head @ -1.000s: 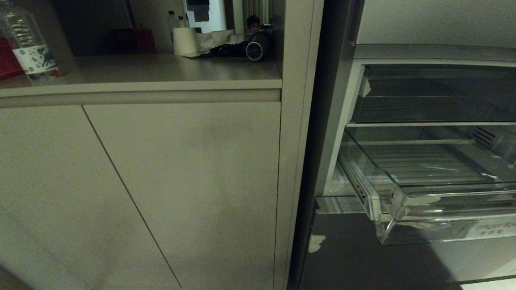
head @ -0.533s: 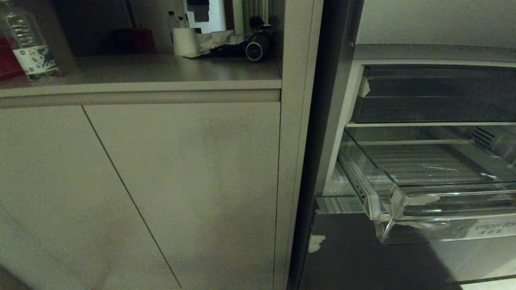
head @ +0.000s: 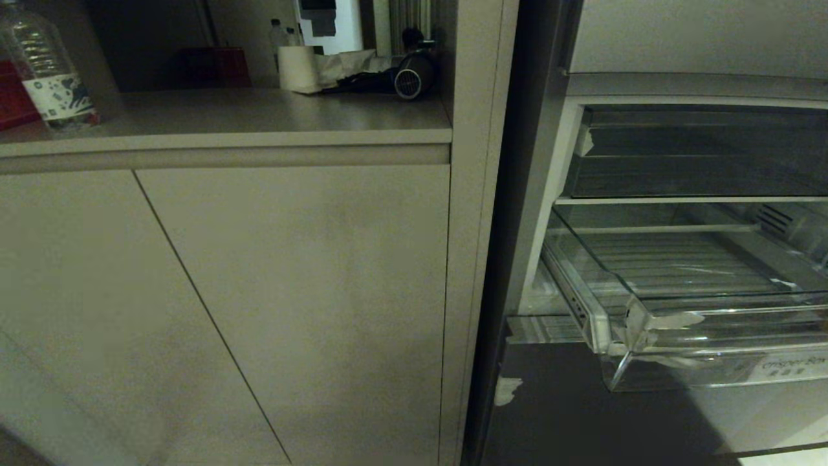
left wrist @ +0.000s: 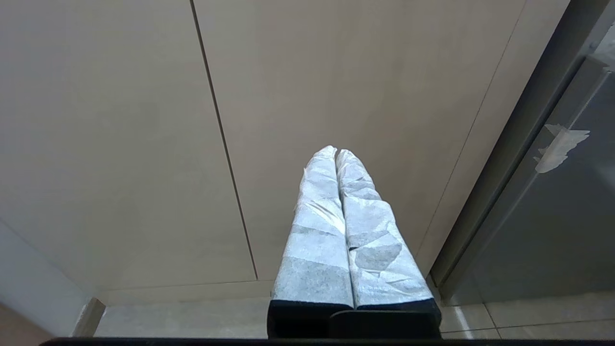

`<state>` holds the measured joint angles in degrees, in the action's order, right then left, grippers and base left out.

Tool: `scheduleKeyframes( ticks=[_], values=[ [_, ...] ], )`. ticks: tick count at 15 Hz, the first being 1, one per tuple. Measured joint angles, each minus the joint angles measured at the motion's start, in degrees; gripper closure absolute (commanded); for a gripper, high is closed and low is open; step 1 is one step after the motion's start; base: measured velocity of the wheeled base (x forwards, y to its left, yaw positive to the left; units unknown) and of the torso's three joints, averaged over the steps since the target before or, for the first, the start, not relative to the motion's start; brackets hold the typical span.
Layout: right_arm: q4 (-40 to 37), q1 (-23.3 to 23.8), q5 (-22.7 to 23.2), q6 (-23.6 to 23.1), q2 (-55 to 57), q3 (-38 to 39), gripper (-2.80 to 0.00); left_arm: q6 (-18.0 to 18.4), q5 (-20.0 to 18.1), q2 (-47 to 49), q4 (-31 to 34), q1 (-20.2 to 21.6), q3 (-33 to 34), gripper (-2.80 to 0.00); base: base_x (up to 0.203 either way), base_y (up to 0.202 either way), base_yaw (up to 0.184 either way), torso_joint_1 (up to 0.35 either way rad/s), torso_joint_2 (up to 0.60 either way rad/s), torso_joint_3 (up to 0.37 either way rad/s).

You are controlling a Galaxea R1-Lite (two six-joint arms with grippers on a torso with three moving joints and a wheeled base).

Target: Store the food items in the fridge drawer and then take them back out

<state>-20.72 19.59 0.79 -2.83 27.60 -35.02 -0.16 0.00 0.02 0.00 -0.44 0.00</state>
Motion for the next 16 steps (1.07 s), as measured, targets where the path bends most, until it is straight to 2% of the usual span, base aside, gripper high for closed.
scheduleKeyframes(
  ticks=[7, 16],
  values=[
    [-0.01, -3.32, -0.13, -0.01, -3.75, 2.37, 0.00, 0.00, 0.00, -0.01, 0.00, 0.00, 0.00, 0.00, -0.001, 0.001, -0.012, 0.000, 0.00, 0.001],
    [0.10, -3.25, -0.38, -0.04, -4.49, 2.11, 0.00, 0.00, 0.00, -0.02, 0.00, 0.00, 0.00, 0.00, -0.001, 0.007, -0.171, 0.003, 0.00, 0.002]
  ],
)
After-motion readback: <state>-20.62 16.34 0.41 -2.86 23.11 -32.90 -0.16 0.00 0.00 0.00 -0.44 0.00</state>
